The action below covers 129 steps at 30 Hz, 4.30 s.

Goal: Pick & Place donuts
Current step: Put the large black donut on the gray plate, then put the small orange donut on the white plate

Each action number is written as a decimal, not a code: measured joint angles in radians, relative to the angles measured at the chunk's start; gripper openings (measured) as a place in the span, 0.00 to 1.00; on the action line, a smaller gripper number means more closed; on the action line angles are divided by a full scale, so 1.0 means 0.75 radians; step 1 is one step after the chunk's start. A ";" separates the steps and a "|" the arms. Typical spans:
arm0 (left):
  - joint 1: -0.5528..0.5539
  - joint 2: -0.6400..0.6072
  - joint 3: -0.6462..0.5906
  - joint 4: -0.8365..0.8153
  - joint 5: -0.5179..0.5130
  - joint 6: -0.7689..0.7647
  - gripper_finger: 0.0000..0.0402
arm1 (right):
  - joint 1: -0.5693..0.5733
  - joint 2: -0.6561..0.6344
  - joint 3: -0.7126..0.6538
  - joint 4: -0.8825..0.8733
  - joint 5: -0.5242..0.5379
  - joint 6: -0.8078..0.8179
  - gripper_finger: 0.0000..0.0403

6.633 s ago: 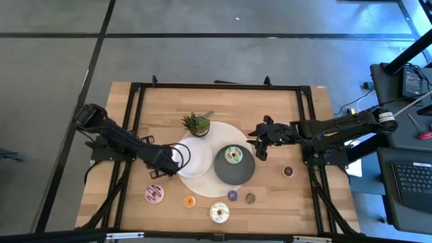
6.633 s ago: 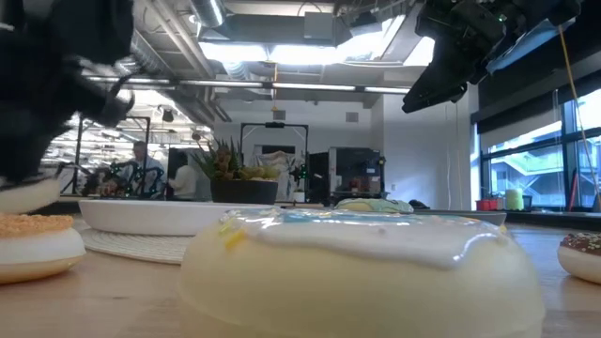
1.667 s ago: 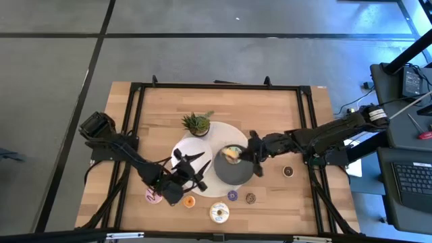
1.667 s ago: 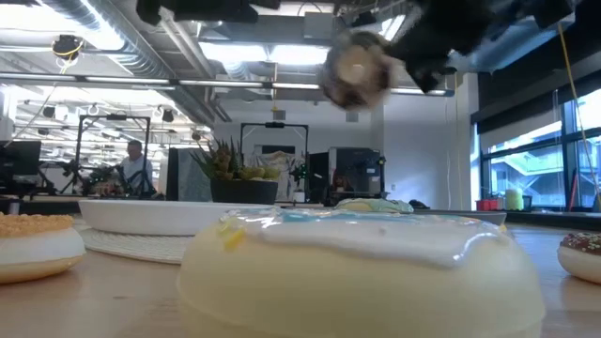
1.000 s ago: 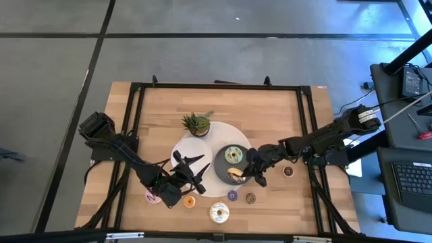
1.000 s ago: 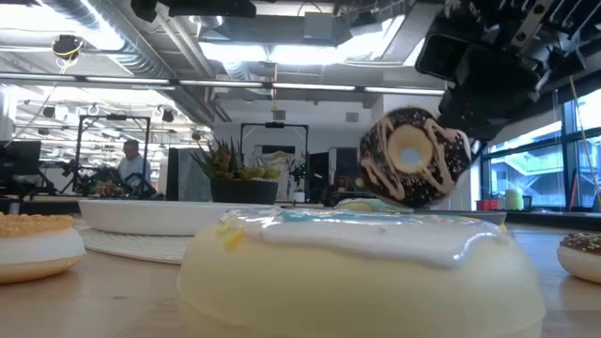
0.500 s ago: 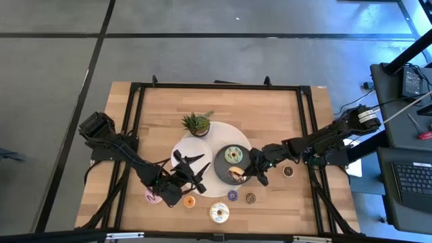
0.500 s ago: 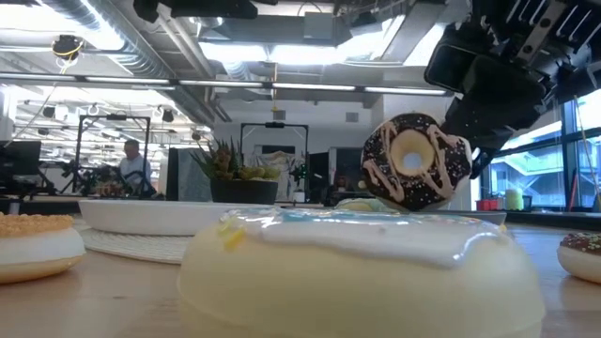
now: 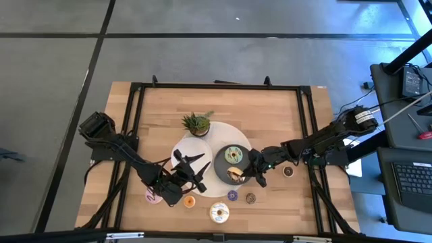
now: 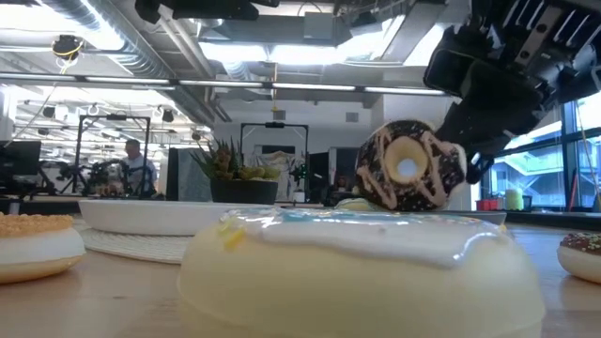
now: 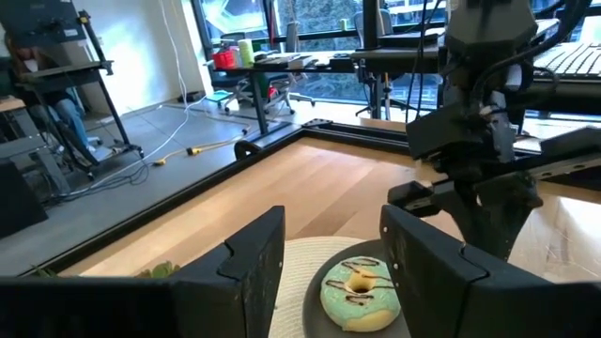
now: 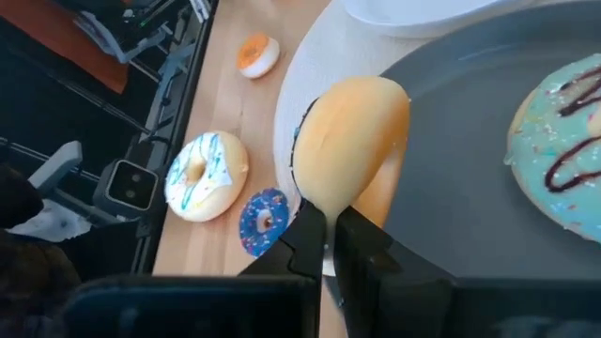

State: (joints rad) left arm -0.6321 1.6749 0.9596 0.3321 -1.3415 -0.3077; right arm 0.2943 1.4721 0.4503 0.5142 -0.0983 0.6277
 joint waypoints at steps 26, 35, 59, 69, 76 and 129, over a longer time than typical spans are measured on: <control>0.000 0.001 0.000 -0.001 0.006 0.010 0.42 | 0.000 0.095 0.001 0.045 -0.009 -0.068 0.24; 0.000 0.001 0.000 0.000 0.006 0.010 0.42 | -0.027 0.060 0.017 -0.115 -0.079 -0.034 0.44; 0.002 0.001 0.000 -0.029 0.084 0.009 0.42 | -0.033 0.027 0.614 -1.382 0.444 -0.323 0.47; 0.003 0.001 0.000 -0.091 0.084 0.009 0.42 | 0.064 0.027 0.599 -1.305 0.667 -0.364 0.47; 0.011 0.001 0.000 -0.095 0.087 0.009 0.42 | 0.098 0.031 0.426 -0.822 0.625 -0.457 0.47; 0.032 0.001 0.000 -0.105 0.995 -0.052 0.42 | 0.148 -0.008 0.099 -0.295 0.605 -0.458 0.47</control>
State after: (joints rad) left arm -0.6079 1.6752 0.9596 0.2532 -0.5953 -0.3468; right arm 0.4053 1.4662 0.5243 0.2931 0.3551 0.2839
